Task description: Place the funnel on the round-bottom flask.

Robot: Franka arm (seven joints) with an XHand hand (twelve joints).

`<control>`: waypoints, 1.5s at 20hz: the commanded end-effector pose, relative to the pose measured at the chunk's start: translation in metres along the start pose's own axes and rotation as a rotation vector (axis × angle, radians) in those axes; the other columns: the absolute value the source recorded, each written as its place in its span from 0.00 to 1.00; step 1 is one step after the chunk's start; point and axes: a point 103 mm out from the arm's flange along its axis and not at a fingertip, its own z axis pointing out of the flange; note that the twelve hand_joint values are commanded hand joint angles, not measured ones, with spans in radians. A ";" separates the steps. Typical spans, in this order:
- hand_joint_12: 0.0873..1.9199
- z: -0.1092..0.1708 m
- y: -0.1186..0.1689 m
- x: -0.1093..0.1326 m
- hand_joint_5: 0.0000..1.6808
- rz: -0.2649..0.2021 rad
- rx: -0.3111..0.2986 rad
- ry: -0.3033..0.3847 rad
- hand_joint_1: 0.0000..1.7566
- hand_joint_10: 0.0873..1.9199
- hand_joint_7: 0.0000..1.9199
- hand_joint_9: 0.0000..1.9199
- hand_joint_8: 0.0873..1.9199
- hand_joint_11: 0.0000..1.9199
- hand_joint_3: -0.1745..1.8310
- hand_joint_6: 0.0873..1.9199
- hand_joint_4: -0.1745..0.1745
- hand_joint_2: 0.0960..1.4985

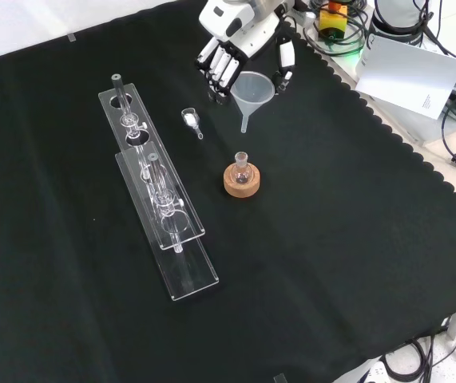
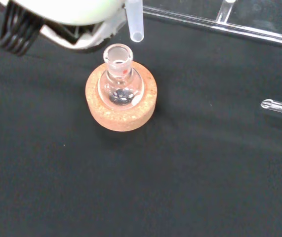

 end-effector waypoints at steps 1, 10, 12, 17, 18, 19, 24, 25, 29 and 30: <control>0.71 0.004 0.012 0.010 0.39 -0.018 0.007 0.011 0.54 0.27 0.19 0.27 0.31 0.05 0.45 0.44 0.47 0.42; 0.71 0.010 0.029 0.013 0.39 -0.043 0.021 0.031 0.54 0.27 0.19 0.26 0.31 0.05 0.45 0.44 0.47 0.42; 0.71 0.012 0.032 0.012 0.39 -0.041 0.025 0.036 0.54 0.27 0.18 0.26 0.31 0.05 0.45 0.44 0.46 0.42; 0.71 0.014 0.034 0.011 0.39 -0.038 0.028 0.044 0.54 0.27 0.18 0.26 0.31 0.05 0.45 0.44 0.46 0.42; 0.71 0.015 0.034 0.011 0.39 -0.038 0.028 0.045 0.54 0.27 0.18 0.26 0.31 0.05 0.45 0.44 0.46 0.42; 0.71 0.015 0.034 0.002 0.39 -0.042 0.028 0.060 0.54 0.27 0.18 0.26 0.31 0.05 0.45 0.44 0.46 0.42; 0.71 0.016 0.035 -0.003 0.39 -0.043 0.036 0.056 0.54 0.27 0.18 0.26 0.31 0.05 0.45 0.44 0.46 0.42; 0.71 0.016 0.036 -0.001 0.39 -0.041 0.040 0.053 0.54 0.27 0.18 0.26 0.31 0.05 0.45 0.44 0.46 0.42; 0.71 0.020 0.042 0.007 0.39 -0.039 0.044 0.056 0.54 0.27 0.18 0.26 0.31 0.05 0.45 0.44 0.46 0.42; 0.71 0.021 0.043 0.006 0.39 -0.038 0.043 0.056 0.54 0.27 0.18 0.26 0.31 0.05 0.45 0.44 0.46 0.42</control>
